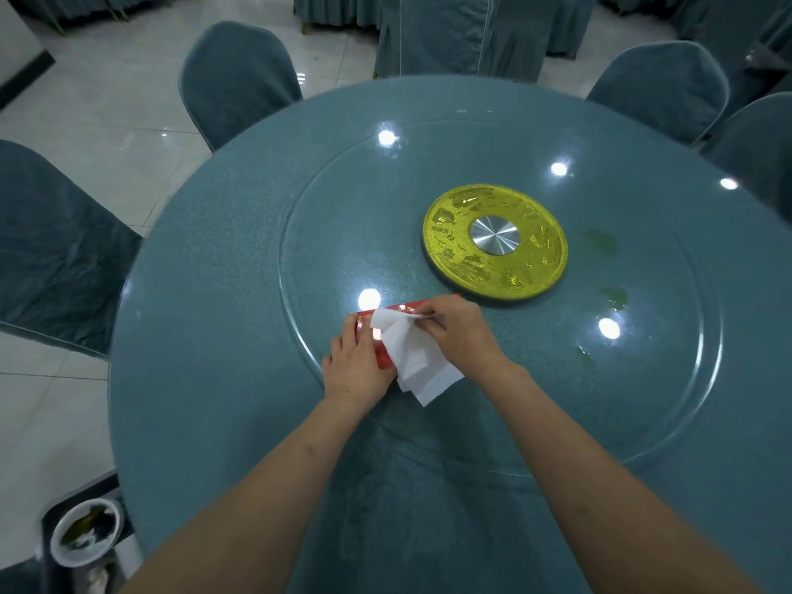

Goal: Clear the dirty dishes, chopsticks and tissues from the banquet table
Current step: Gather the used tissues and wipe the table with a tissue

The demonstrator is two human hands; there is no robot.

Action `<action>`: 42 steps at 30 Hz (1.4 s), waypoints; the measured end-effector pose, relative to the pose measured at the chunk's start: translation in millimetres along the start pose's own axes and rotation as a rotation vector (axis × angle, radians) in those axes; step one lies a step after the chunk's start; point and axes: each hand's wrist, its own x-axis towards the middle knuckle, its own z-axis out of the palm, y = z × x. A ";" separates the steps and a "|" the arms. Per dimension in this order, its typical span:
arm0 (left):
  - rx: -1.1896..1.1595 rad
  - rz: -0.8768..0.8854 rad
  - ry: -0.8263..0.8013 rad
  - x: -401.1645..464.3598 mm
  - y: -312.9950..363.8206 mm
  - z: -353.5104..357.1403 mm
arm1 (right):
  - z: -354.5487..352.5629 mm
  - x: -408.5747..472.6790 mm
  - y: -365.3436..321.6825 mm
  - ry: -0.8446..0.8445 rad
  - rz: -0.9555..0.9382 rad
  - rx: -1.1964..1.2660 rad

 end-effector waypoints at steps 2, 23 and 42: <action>0.019 -0.007 -0.011 -0.2 -0.5 0.0 | -6.3 2.0 -2.2 0.072 -0.026 0.015; 0.167 0.012 0.052 9.7 -0.3 -14.0 | -97.8 -63.4 35.5 0.613 0.320 0.068; -0.040 0.122 0.111 -47.5 20.1 44.2 | 30.2 -135.2 80.0 0.003 0.191 -0.210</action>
